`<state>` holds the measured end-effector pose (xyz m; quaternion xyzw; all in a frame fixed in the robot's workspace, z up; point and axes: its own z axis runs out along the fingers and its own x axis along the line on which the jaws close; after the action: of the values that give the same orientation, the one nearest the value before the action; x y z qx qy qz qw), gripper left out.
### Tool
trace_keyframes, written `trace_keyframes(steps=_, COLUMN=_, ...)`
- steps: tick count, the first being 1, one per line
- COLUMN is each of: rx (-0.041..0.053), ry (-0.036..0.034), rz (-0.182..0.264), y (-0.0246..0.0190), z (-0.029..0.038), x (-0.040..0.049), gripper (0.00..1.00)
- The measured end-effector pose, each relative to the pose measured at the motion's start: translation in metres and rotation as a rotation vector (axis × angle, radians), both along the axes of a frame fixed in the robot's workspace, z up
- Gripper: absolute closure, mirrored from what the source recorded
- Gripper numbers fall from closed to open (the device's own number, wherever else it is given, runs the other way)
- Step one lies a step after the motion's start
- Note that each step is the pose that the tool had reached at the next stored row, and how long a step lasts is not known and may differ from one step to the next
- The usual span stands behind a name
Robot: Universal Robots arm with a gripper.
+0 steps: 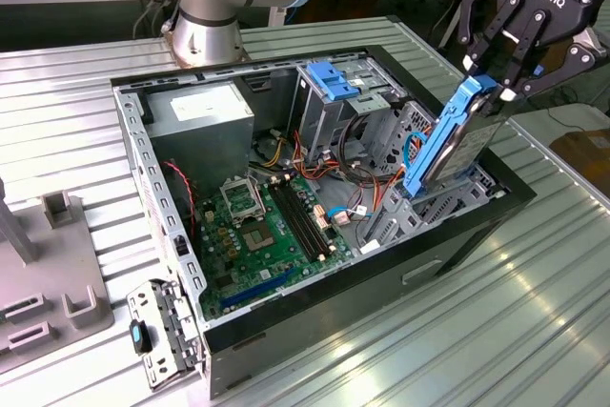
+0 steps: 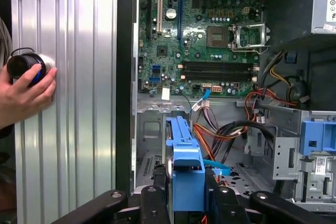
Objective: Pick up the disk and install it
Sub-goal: 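Insert the disk into the insertion slot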
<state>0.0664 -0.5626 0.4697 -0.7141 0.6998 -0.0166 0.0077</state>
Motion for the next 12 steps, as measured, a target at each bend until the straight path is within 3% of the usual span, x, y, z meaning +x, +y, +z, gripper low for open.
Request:
trace_keyframes(steps=5, rx=0.0002, ry=-0.0138, rz=0.0, y=0.0, z=-0.0024, x=-0.0036, gripper=0.64)
trace_keyframes(steps=9, rx=0.0003, ry=-0.0169, rz=-0.005, y=0.0, z=-0.0038, x=-0.0097, gripper=0.64)
trace_keyframes(steps=12, rx=-0.0007, ry=-0.017, rz=-0.024, y=0.0001, z=-0.0086, x=-0.0098, gripper=0.64)
